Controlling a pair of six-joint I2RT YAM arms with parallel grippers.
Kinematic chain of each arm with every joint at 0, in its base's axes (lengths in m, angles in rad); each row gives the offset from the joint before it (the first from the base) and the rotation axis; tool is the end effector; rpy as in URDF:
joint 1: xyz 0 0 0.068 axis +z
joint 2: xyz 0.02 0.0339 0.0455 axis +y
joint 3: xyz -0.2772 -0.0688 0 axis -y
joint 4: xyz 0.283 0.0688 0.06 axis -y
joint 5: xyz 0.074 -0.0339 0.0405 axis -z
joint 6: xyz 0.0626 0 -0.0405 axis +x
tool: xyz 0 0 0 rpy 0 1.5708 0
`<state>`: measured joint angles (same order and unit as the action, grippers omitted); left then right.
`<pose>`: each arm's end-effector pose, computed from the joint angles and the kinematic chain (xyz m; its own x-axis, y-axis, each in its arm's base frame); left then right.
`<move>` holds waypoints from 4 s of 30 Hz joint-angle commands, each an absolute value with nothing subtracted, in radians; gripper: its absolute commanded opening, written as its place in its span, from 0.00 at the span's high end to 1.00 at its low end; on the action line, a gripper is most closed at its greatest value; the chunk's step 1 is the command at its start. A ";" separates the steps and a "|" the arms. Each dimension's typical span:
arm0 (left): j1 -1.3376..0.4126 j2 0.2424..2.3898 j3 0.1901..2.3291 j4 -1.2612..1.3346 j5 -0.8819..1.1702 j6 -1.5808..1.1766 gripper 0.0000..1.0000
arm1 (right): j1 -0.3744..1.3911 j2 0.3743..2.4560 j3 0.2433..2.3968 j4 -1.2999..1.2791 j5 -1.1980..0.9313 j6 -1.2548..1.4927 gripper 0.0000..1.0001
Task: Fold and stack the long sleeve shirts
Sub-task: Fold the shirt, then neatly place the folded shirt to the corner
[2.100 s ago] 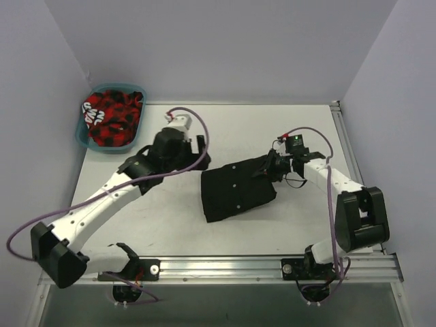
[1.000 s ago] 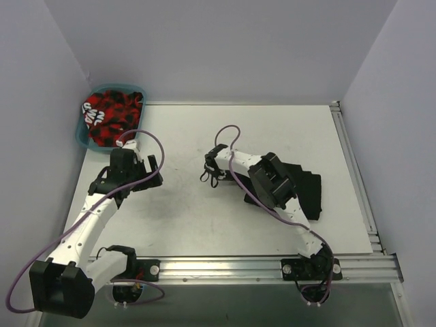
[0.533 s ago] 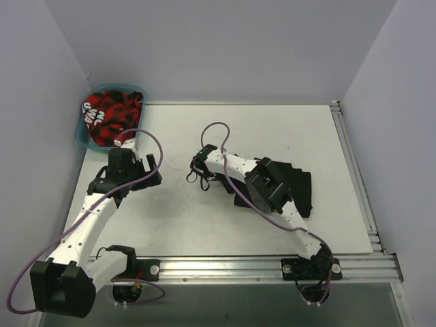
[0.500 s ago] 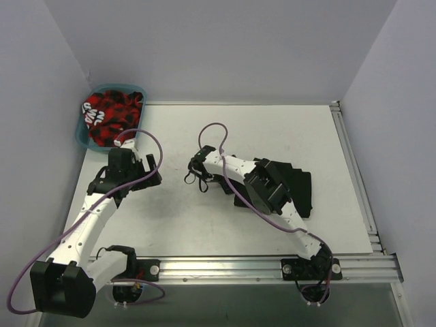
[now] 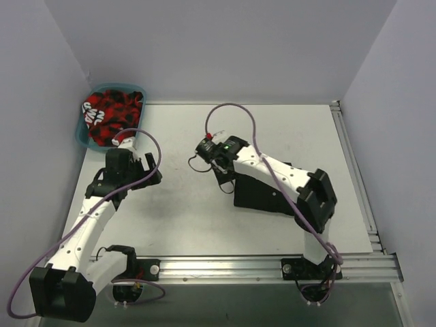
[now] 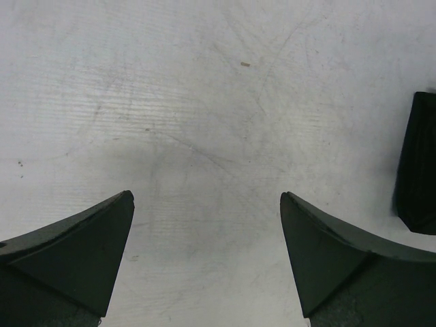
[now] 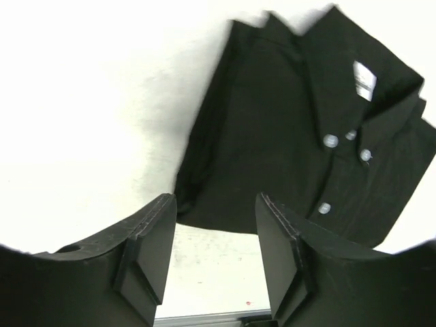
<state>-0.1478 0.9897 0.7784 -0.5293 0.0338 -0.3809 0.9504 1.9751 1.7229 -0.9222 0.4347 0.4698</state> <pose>0.2548 -0.0401 0.2524 -0.6834 -0.2739 -0.6767 -0.0886 0.9512 -0.2955 0.2938 0.3659 0.2352 -0.7695 -0.3706 -0.5201 -0.3310 0.9279 -0.1716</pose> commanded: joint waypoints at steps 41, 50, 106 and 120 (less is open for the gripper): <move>-0.980 1.712 0.617 0.227 -0.153 -1.172 0.83 | 0.382 1.388 0.928 -0.203 -0.281 0.597 0.52; -0.999 1.643 0.531 0.239 -0.207 -1.224 0.85 | 0.498 1.758 1.094 -0.118 -0.285 0.587 0.56; -0.514 1.299 1.118 -0.507 -0.170 -0.529 0.03 | 0.250 0.427 0.273 -0.387 -0.154 1.432 0.05; -0.213 1.069 0.874 -0.492 -0.124 -0.405 0.03 | 0.844 0.762 0.186 -0.016 0.382 1.825 0.09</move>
